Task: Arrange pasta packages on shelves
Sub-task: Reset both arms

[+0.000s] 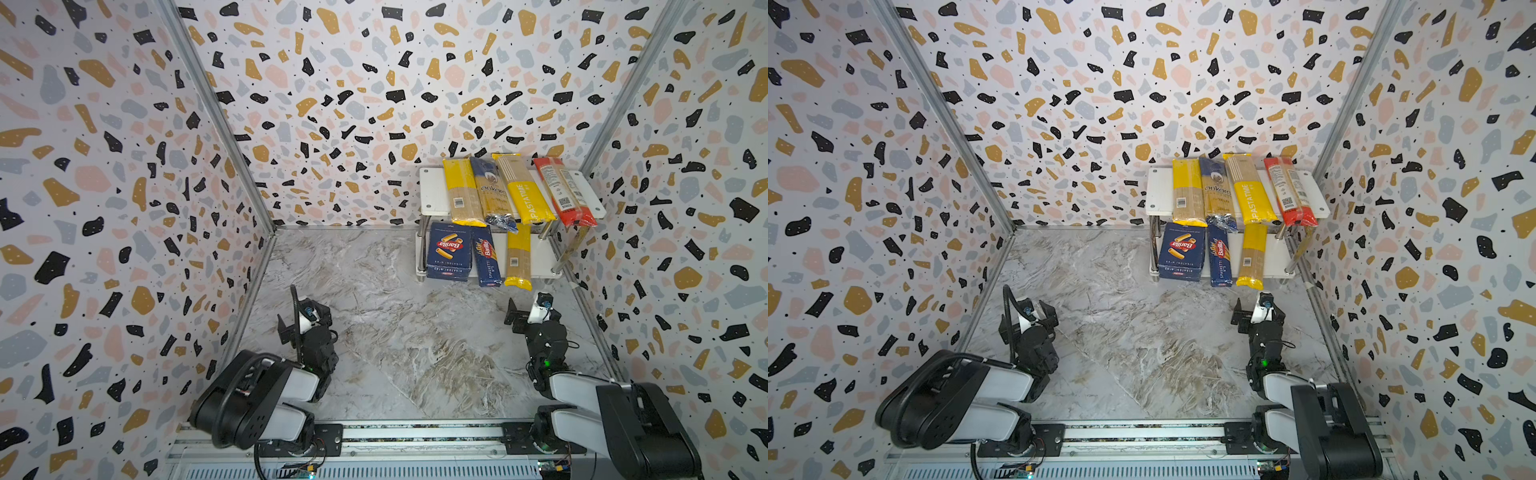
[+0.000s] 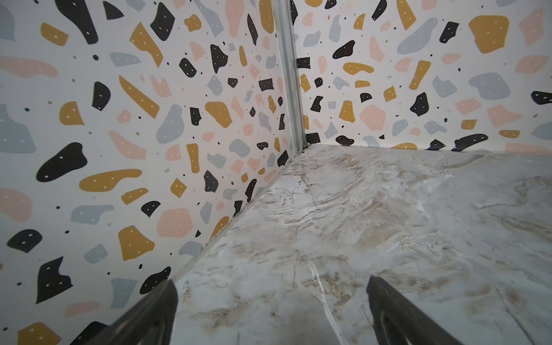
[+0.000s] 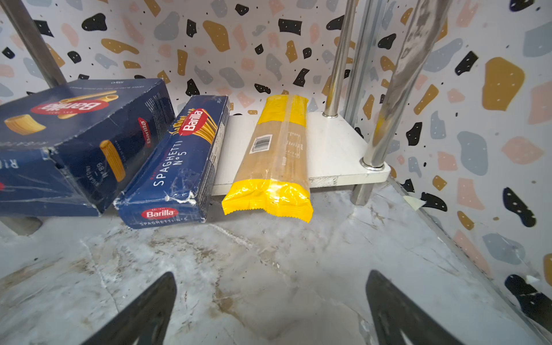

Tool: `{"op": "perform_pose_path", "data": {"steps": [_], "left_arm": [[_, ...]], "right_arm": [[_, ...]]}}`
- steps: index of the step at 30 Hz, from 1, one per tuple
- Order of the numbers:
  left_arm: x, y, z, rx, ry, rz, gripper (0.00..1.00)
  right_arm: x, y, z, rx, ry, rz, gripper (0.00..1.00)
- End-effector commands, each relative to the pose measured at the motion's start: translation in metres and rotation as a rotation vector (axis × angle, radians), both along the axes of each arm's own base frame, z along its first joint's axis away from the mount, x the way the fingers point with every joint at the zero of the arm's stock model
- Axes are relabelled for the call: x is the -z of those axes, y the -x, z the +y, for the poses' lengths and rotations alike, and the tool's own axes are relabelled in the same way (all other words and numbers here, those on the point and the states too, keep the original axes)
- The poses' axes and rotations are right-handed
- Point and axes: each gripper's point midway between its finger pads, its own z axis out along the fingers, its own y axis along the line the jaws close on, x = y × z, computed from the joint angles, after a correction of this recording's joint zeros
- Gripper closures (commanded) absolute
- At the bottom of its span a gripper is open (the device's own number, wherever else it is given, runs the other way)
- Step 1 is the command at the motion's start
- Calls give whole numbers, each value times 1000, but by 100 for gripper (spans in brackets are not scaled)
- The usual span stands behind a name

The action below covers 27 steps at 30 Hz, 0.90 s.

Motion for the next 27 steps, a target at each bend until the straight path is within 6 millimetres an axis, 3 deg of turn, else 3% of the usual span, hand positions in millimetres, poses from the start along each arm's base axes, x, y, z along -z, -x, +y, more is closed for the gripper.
{"op": "perform_pose_path", "data": {"steps": [1, 5, 8, 27], "left_arm": [[-25, 1, 3, -6, 33, -139, 1], [-17, -22, 3, 66, 66, -78, 0], [-7, -36, 13, 63, 95, -69, 1], [-4, -37, 14, 74, 112, -44, 1]], "right_arm": [[-27, -11, 5, -33, 24, -116, 1], [-14, -18, 9, -62, 27, -130, 1], [3, -34, 11, -76, 27, -11, 1], [2, -37, 13, -67, 48, -15, 1]]}}
